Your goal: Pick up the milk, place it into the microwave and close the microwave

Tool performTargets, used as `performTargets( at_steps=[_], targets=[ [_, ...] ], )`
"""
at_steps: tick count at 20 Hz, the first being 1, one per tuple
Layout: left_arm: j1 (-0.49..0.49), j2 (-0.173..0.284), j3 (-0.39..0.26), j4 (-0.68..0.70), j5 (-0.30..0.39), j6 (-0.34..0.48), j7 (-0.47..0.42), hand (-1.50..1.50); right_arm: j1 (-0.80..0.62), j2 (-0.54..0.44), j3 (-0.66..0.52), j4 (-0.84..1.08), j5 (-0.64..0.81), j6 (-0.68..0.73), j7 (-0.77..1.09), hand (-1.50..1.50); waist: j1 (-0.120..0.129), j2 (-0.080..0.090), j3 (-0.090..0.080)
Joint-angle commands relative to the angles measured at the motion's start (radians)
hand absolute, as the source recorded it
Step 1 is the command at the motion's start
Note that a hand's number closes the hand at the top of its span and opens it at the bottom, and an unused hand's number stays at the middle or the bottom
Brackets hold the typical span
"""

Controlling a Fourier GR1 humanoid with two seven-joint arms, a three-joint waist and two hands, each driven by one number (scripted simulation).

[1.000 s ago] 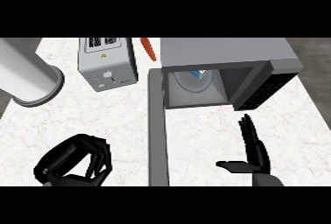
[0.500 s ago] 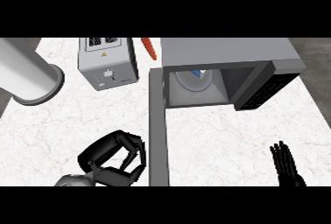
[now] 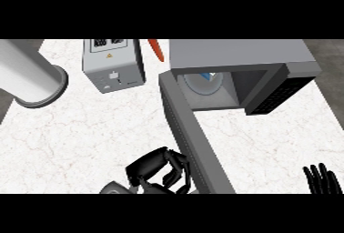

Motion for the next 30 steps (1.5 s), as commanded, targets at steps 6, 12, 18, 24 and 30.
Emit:
performTargets(
  at_steps=[6, 12, 18, 24, 30],
  targets=[
    [-0.132, -0.004, -0.400, 0.128, 0.149, 0.421, 0.066, 1.50, 0.144, -0.052, 0.063, -0.361, -0.164, 0.124, 0.160, -1.50, -0.008, 0.007, 0.001],
    [-0.223, -0.004, -0.526, 0.160, 0.261, 0.645, 0.024, 1.50, 0.159, -0.077, 0.103, -0.535, -0.182, 0.106, 0.258, -1.50, -0.050, 0.014, -0.002],
    [-0.364, -0.003, -0.546, 0.174, 0.363, 0.804, 0.055, 1.50, 0.133, -0.121, 0.105, -0.616, -0.230, 0.095, 0.362, -1.50, -0.065, 0.025, -0.002],
    [-0.464, -0.004, -0.512, 0.218, 0.484, 0.914, 0.037, 1.50, 0.151, -0.119, 0.127, -0.701, -0.247, 0.067, 0.420, -1.50, -0.096, 0.029, -0.003],
    [-0.577, -0.004, -0.494, 0.301, 0.560, 1.003, 0.041, 1.50, 0.167, -0.124, 0.135, -0.748, -0.274, 0.058, 0.455, -1.50, -0.128, 0.033, -0.002]
  ],
)
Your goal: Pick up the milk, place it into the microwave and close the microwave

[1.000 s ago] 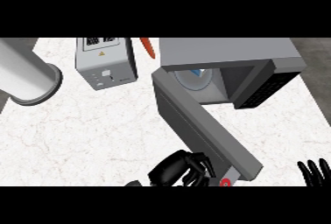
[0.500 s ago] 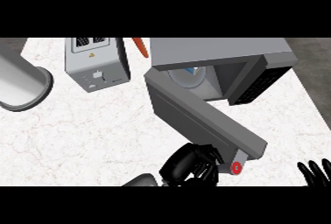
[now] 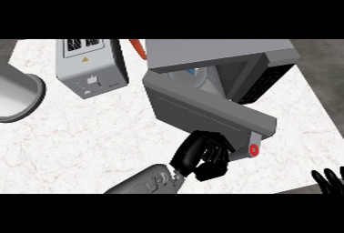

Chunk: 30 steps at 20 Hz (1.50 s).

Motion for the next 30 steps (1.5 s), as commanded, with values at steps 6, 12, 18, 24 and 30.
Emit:
performTargets(
  at_steps=[6, 12, 18, 24, 30],
  targets=[
    [-0.209, -0.011, 0.099, 0.088, 0.161, 0.052, -0.044, 1.50, -0.001, -0.010, 0.005, -0.075, -0.053, -0.037, 0.078, -1.50, -0.028, 0.005, -0.002],
    [-0.302, -0.011, 0.159, 0.173, 0.269, 0.026, -0.081, 1.50, -0.020, -0.038, -0.018, -0.104, -0.077, -0.055, 0.123, -1.50, -0.045, 0.019, -0.001],
    [-0.340, -0.011, 0.198, 0.251, 0.361, 0.015, -0.142, 1.50, -0.038, -0.043, -0.024, -0.109, -0.091, -0.062, 0.136, -1.50, -0.074, 0.031, 0.001],
    [-0.338, -0.011, 0.200, 0.281, 0.435, -0.007, -0.179, 1.50, -0.061, -0.047, -0.038, -0.132, -0.136, -0.071, 0.148, -1.50, -0.085, 0.034, 0.001],
    [-0.316, -0.011, 0.235, 0.304, 0.501, 0.019, -0.214, 1.50, -0.081, -0.075, -0.057, -0.150, -0.165, -0.066, 0.168, -1.50, -0.084, 0.042, 0.000]
  ],
)
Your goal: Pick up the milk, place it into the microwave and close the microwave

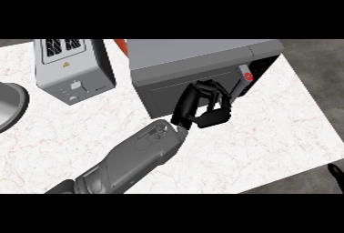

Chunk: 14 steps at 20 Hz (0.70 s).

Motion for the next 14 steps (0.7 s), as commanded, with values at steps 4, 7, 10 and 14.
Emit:
performTargets(
  at_steps=[4, 7, 10, 14],
  targets=[
    [-0.053, 0.001, 0.055, 0.104, 0.052, 0.043, -0.055, 1.50, -0.016, -0.031, 0.003, -0.010, -0.029, 0.031, 0.017, -1.50, -0.018, 0.020, 0.001],
    [-0.061, 0.001, 0.053, 0.107, 0.069, 0.051, -0.079, 1.50, -0.023, -0.027, 0.016, -0.019, -0.041, 0.031, 0.017, -1.50, -0.018, 0.017, 0.000],
    [-0.068, 0.001, 0.042, 0.114, 0.072, 0.063, -0.100, 1.50, -0.030, -0.043, 0.019, -0.030, -0.043, 0.054, 0.017, -1.50, -0.035, 0.021, 0.001],
    [-0.063, 0.001, 0.039, 0.119, 0.099, 0.063, -0.117, 1.50, -0.037, -0.052, 0.034, -0.038, -0.043, 0.068, 0.020, -1.50, -0.043, 0.024, 0.000]
  ],
)
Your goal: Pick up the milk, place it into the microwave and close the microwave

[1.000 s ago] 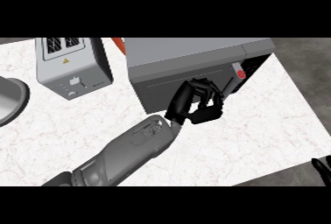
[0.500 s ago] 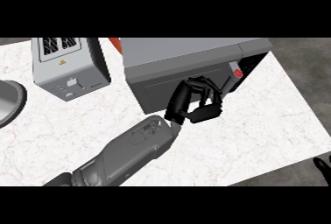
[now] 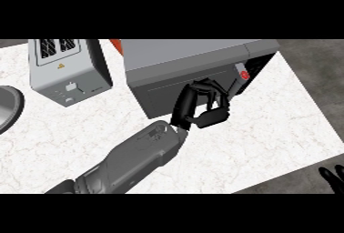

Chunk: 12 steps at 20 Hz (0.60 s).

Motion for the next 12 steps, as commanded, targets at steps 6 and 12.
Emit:
performTargets(
  at_steps=[6, 12],
  targets=[
    [-0.063, 0.000, 0.051, 0.118, 0.047, 0.011, -0.041, 1.50, -0.009, -0.024, 0.015, -0.022, -0.025, 0.021, 0.016, -1.50, -0.014, 0.019, -0.001],
    [-0.066, 0.000, 0.045, 0.128, 0.070, 0.016, -0.066, 1.50, -0.021, -0.025, 0.017, -0.007, -0.027, 0.026, 0.011, -1.50, -0.021, 0.026, 0.001]
  ],
)
